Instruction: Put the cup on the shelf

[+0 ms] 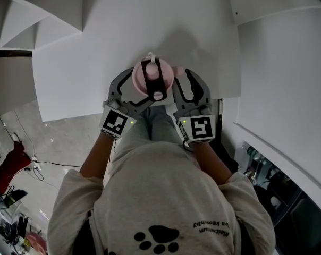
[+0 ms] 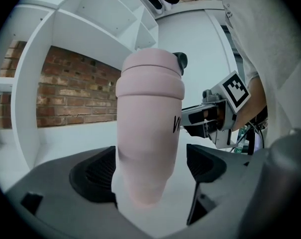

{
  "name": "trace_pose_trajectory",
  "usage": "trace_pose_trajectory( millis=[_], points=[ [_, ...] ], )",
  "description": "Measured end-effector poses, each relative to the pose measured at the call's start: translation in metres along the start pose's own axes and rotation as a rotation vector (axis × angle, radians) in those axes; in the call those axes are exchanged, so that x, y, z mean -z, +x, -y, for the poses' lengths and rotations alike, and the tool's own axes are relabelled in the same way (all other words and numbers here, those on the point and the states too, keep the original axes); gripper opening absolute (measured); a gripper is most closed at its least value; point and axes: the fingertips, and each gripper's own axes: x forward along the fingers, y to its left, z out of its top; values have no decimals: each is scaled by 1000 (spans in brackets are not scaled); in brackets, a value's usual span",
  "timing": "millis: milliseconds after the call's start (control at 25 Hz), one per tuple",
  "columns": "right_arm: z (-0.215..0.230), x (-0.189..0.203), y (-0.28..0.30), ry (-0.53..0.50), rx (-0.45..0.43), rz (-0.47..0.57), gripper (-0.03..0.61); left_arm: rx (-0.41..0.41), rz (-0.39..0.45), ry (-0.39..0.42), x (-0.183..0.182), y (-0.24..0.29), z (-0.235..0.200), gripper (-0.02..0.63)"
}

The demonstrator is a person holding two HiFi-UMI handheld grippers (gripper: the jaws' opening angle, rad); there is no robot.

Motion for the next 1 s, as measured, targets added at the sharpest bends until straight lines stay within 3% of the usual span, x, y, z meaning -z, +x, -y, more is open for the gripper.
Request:
trace_pose_trajectory(
  millis=[320, 720, 880, 1000],
  points=[
    [-2, 1, 16, -50, -24, 6, 163, 17, -6, 53, 7, 18, -7, 460],
    [5, 1, 31, -26, 2, 42, 152, 27, 25, 94, 2, 33, -7, 460],
    [0, -1, 31, -10, -1, 75, 84, 28, 41, 94, 0, 34, -7, 460],
    [0, 0, 31, -9, -4, 85, 84, 31, 55, 95, -1, 34, -8, 460]
  ],
)
